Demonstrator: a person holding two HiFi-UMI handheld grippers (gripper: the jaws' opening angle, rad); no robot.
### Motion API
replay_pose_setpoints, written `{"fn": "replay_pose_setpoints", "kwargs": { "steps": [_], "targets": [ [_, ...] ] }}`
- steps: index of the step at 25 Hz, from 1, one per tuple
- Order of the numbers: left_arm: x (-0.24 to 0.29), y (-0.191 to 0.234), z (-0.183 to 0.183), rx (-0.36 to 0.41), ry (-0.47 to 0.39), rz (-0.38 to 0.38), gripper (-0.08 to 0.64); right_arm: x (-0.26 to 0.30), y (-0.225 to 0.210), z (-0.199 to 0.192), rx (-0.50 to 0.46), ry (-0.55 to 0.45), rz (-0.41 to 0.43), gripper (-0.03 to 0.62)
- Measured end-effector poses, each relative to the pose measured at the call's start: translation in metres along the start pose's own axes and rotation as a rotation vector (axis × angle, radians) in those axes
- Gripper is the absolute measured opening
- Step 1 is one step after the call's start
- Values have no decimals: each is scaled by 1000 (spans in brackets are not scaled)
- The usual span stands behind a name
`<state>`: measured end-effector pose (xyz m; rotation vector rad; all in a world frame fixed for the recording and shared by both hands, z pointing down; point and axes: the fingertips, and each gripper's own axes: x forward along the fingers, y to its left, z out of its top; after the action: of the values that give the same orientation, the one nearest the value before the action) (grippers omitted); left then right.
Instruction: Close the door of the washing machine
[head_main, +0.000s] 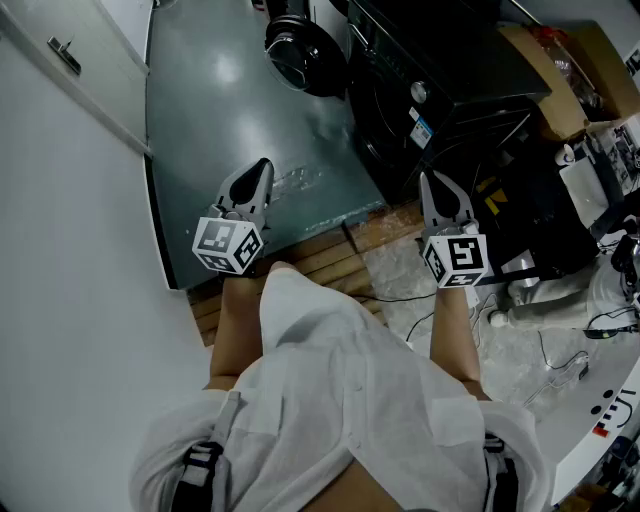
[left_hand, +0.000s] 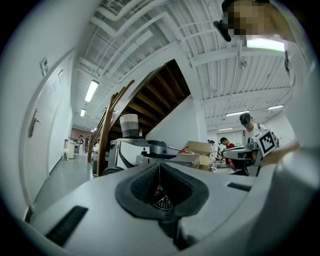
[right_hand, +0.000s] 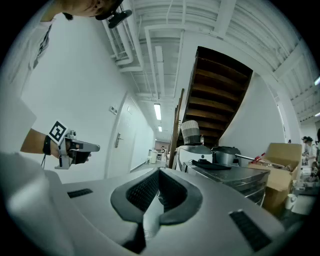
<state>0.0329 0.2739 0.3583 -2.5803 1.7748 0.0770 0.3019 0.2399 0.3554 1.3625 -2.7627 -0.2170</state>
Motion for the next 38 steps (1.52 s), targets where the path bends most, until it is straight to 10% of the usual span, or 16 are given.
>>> {"fn": "replay_pose_setpoints", "kwargs": {
  "steps": [38],
  "targets": [
    [31, -14, -16, 11, 46, -19, 15, 7, -33, -22, 34, 25, 6, 31]
  ]
}}
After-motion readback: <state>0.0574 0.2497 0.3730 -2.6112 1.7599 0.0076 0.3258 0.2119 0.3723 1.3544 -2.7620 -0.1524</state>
